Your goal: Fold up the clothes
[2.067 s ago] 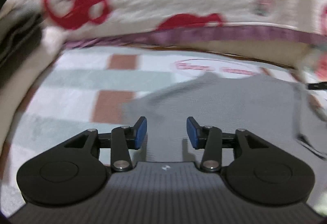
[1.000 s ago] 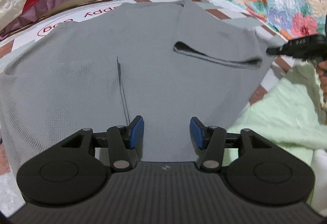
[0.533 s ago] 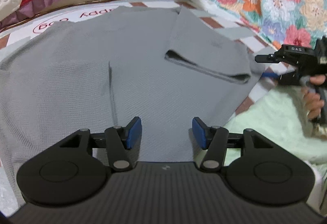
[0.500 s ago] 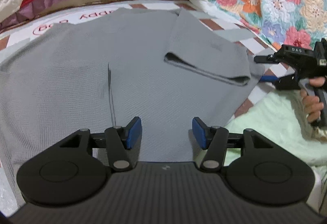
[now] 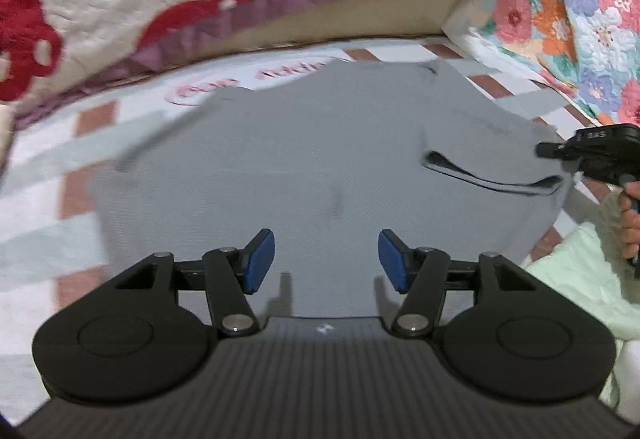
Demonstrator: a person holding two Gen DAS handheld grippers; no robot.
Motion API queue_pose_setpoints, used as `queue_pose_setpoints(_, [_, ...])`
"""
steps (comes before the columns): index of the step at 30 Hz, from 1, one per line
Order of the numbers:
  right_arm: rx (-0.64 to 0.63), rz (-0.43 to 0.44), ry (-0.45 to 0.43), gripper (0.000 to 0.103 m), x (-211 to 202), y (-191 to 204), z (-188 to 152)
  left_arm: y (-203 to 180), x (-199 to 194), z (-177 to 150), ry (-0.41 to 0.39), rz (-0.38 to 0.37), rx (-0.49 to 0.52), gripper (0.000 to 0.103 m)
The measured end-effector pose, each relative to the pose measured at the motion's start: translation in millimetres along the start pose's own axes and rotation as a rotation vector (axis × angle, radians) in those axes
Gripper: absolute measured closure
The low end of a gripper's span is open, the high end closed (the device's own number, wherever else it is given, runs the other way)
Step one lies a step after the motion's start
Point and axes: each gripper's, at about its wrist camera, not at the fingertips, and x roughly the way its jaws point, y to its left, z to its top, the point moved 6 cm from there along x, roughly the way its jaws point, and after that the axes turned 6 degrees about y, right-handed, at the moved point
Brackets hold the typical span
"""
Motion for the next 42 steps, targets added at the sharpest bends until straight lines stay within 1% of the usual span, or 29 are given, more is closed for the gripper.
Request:
queue_pose_setpoints(2, [-0.127,-0.014,-0.032,0.092,-6,18,5,14,-6,-9,0.036,-0.018,-0.050,0.046])
queue_pose_setpoints(4, [-0.254,-0.028,-0.063,0.092,-13,36,9,28,0,-26,0.120,-0.066,-0.134,0.045])
queue_pose_setpoints(5, [-0.328,-0.025,-0.076,0.092,-14,52,9,33,6,-36,0.165,-0.085,-0.179,0.045])
queue_pose_setpoints(7, [-0.463,0.021,-0.088,0.092,-15,94,8,43,14,-52,0.216,-0.111,-0.260,0.045])
queue_pose_setpoints(8, [-0.530,0.055,-0.089,0.092,-16,117,6,47,14,-56,0.219,-0.125,-0.291,0.045])
queue_pose_setpoints(10, [-0.666,0.124,-0.092,0.092,-19,163,2,57,4,-58,0.180,-0.156,-0.331,0.045])
queue_pose_setpoints(11, [-0.743,0.174,-0.087,0.092,-19,192,-6,64,-2,-58,0.153,-0.174,-0.357,0.045])
queue_pose_setpoints(13, [-0.878,0.269,-0.048,0.093,-13,241,-34,84,-15,-56,0.086,-0.212,-0.419,0.045])
queue_pose_setpoints(15, [-1.007,0.354,0.041,0.093,1,283,-81,108,-20,-61,0.027,-0.237,-0.497,0.045])
queue_pose_setpoints(17, [-1.104,0.405,0.158,0.093,22,303,-132,135,-21,-68,-0.025,-0.258,-0.601,0.045])
queue_pose_setpoints(18, [-1.153,0.413,0.214,0.093,32,306,-156,148,-18,-75,-0.039,-0.252,-0.666,0.045])
queue_pose_setpoints(20, [-1.252,0.394,0.293,0.093,51,302,-195,166,-14,-81,-0.069,-0.239,-0.723,0.045])
queue_pose_setpoints(22, [-1.275,0.381,0.318,0.093,58,295,-210,172,-12,-81,-0.096,-0.267,-0.756,0.045])
queue_pose_setpoints(23, [-1.272,0.379,0.314,0.093,58,293,-212,172,-11,-79,-0.108,-0.286,-0.762,0.045])
queue_pose_setpoints(25, [-1.275,0.379,0.304,0.093,54,291,-212,169,-11,-71,-0.126,-0.323,-0.755,0.045])
queue_pose_setpoints(28, [-1.290,0.380,0.295,0.093,50,292,-212,164,-12,-64,-0.129,-0.369,-0.733,0.044])
queue_pose_setpoints(32, [-1.304,0.386,0.276,0.093,42,287,-213,160,-12,-67,-0.105,-0.417,-0.731,0.044])
queue_pose_setpoints(35, [-1.284,0.386,0.276,0.093,50,293,-211,154,-6,-70,-0.065,-0.492,-0.747,0.043])
queue_pose_setpoints(37, [-1.279,0.388,0.273,0.093,51,293,-211,145,-2,-71,-0.030,-0.550,-0.735,0.043])
queue_pose_setpoints(40, [-1.284,0.391,0.267,0.092,54,294,-212,136,7,-70,-0.009,-0.557,-0.740,0.043])
queue_pose_setpoints(42, [-1.336,0.398,0.248,0.092,49,292,-214,134,13,-68,-0.017,-0.536,-0.738,0.043])
